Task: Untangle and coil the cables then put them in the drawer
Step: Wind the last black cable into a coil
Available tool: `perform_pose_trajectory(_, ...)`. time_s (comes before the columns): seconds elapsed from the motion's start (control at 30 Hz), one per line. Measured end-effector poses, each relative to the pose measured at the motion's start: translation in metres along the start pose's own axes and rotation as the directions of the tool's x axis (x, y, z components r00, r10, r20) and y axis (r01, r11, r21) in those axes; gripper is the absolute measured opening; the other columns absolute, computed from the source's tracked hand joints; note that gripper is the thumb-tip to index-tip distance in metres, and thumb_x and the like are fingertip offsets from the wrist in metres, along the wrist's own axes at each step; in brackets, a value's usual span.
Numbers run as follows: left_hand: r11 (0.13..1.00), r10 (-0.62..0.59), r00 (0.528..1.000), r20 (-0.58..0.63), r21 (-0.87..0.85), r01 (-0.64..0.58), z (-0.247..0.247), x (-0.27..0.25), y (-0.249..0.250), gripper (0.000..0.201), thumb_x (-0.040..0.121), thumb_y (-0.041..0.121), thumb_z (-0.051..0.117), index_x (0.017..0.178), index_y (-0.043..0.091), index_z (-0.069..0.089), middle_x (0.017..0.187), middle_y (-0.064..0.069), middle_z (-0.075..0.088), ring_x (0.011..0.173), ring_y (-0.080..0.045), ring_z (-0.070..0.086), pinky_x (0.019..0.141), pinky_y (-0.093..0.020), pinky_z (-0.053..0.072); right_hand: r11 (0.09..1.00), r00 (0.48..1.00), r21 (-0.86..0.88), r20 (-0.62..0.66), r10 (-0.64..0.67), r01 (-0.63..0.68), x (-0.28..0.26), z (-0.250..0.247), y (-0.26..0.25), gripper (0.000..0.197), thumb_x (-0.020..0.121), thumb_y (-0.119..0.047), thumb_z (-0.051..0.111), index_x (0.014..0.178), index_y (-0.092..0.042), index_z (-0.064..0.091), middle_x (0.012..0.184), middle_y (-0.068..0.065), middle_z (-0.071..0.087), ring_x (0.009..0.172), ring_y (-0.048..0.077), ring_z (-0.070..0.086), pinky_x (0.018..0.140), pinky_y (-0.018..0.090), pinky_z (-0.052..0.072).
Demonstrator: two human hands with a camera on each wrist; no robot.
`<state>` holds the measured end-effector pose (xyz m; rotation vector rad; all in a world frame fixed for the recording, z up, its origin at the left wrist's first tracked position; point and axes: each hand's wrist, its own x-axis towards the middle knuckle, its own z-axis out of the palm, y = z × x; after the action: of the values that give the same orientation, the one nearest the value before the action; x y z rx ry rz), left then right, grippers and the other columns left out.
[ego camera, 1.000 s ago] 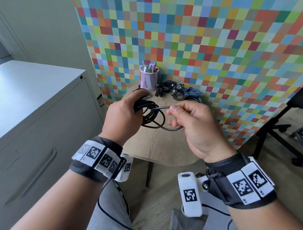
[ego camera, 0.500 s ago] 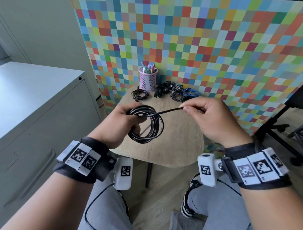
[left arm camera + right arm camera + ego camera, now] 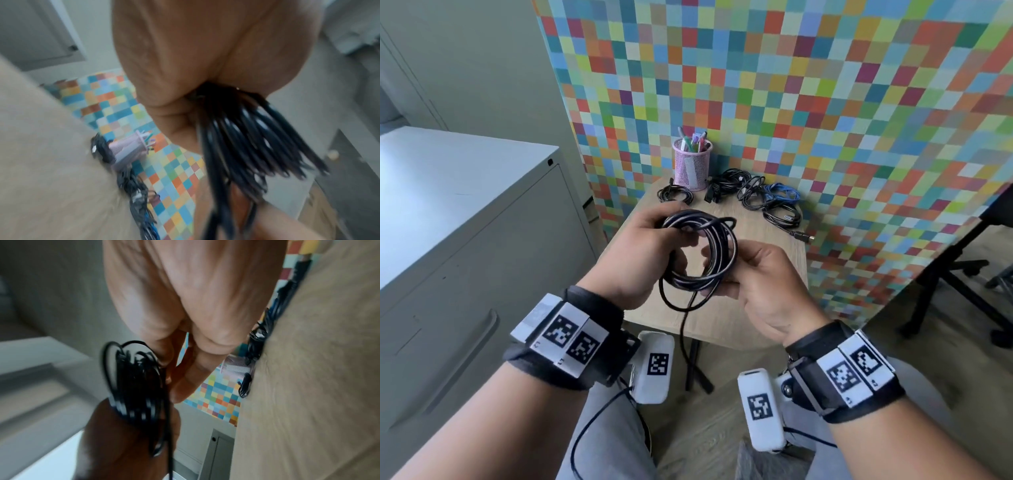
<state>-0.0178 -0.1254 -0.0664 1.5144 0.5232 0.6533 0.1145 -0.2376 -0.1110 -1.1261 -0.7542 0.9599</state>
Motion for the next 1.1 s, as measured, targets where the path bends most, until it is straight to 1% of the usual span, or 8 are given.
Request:
perform_pose_trajectory(0.23, 0.977, 0.068, 0.974, -0.218, 0.211, -0.021, 0.005, 0.009, -0.002, 0.045, 0.093, -0.005, 0.055, 0.068, 0.030, 0.068, 0.061, -0.004, 0.043, 0.057, -0.023, 0.039, 0.054, -0.033, 0.031, 0.956, 0.994, 0.278, -0.029, 0.103, -0.091, -0.007, 0.000, -0.007, 0.026, 0.102, -0.015, 0.051, 0.098, -0.001, 0.073, 0.098, 0.022, 0.075, 0.093, 0.037, 0.072, 0.084, 0.044, 0.063)
perform_pose_trajectory(0.37, 0.943, 0.141, 0.964, -0.226, 0.329, -0.061, 0.011, 0.008, -0.004, 0.026, 0.091, -0.003, 0.057, 0.081, 0.018, 0.068, 0.055, 0.014, 0.048, 0.057, -0.014, 0.043, 0.058, -0.031, 0.036, 0.993, 1.000, 0.120, 0.019, 0.014, -0.016, -0.011, 0.002, -0.009, 0.034, 0.081, -0.030, 0.078, 0.103, -0.005, 0.076, 0.107, 0.023, 0.073, 0.099, 0.033, 0.069, 0.100, 0.052, 0.053)
perform_pose_trajectory(0.47, 0.903, 0.172, 0.966, -0.194, 0.423, -0.076, 0.019, 0.006, -0.006, 0.017, 0.091, -0.002, 0.057, 0.085, 0.011, 0.066, 0.063, 0.008, 0.057, 0.059, -0.007, 0.047, 0.056, -0.027, 0.040, 0.997, 0.997, 0.039, -0.031, -0.071, 0.072, -0.009, 0.008, -0.007, 0.021, 0.077, -0.007, 0.074, 0.098, -0.006, 0.075, 0.094, 0.019, 0.069, 0.092, 0.028, 0.066, 0.094, 0.047, 0.055)
perform_pose_trajectory(0.57, 0.894, 0.163, 0.969, -0.184, 0.443, -0.066, 0.020, 0.006, -0.009, 0.018, 0.091, 0.001, 0.055, 0.087, 0.014, 0.067, 0.077, -0.005, 0.065, 0.068, -0.013, 0.053, 0.065, -0.035, 0.048, 0.991, 0.996, 0.108, -0.024, -0.080, 0.083, -0.010, 0.009, -0.007, 0.030, 0.079, -0.003, 0.068, 0.109, -0.003, 0.070, 0.097, 0.017, 0.069, 0.090, 0.024, 0.067, 0.084, 0.034, 0.056)
perform_pose_trajectory(0.67, 0.910, 0.141, 0.978, -0.154, 0.410, -0.067, 0.024, 0.004, -0.007, 0.016, 0.091, -0.003, 0.053, 0.088, 0.007, 0.065, 0.080, -0.017, 0.063, 0.064, -0.012, 0.052, 0.058, -0.029, 0.048, 0.971, 0.996, 0.239, 0.072, -0.042, 0.024, -0.013, 0.007, -0.011, 0.031, 0.084, -0.004, 0.063, 0.114, -0.002, 0.065, 0.088, 0.013, 0.068, 0.082, 0.022, 0.065, 0.081, 0.033, 0.053)
perform_pose_trajectory(0.8, 0.917, 0.141, 0.978, -0.151, 0.393, -0.072, 0.028, 0.008, -0.012, 0.026, 0.086, -0.003, 0.052, 0.077, 0.018, 0.063, 0.070, 0.000, 0.059, 0.072, -0.026, 0.060, 0.068, -0.048, 0.059, 0.934, 0.989, 0.352, 0.148, 0.004, -0.056, -0.009, 0.005, -0.015, 0.038, 0.084, -0.015, 0.066, 0.119, -0.001, 0.060, 0.069, 0.005, 0.055, 0.071, 0.021, 0.049, 0.079, 0.039, 0.037)
perform_pose_trajectory(0.93, 0.885, 0.209, 0.957, -0.200, 0.455, -0.098, 0.028, 0.010, -0.018, 0.026, 0.078, -0.005, 0.051, 0.074, 0.018, 0.061, 0.067, 0.007, 0.056, 0.069, -0.018, 0.052, 0.064, -0.042, 0.048, 0.990, 0.989, -0.043, 0.064, -0.130, 0.133, -0.010, 0.010, -0.011, 0.048, 0.077, -0.006, 0.079, 0.122, -0.013, 0.062, 0.093, -0.003, 0.069, 0.088, 0.013, 0.063, 0.086, 0.031, 0.050)
perform_pose_trajectory(1.1, 0.859, 0.287, 0.921, -0.264, 0.496, -0.126, 0.025, 0.010, -0.026, 0.028, 0.078, 0.001, 0.047, 0.080, 0.025, 0.062, 0.075, 0.006, 0.063, 0.077, -0.027, 0.068, 0.068, -0.050, 0.058, 0.861, 0.943, -0.414, -0.017, -0.332, 0.296, -0.013, 0.010, -0.003, 0.056, 0.086, 0.008, 0.063, 0.134, -0.020, 0.056, 0.123, -0.005, 0.068, 0.118, 0.014, 0.065, 0.106, 0.035, 0.051)
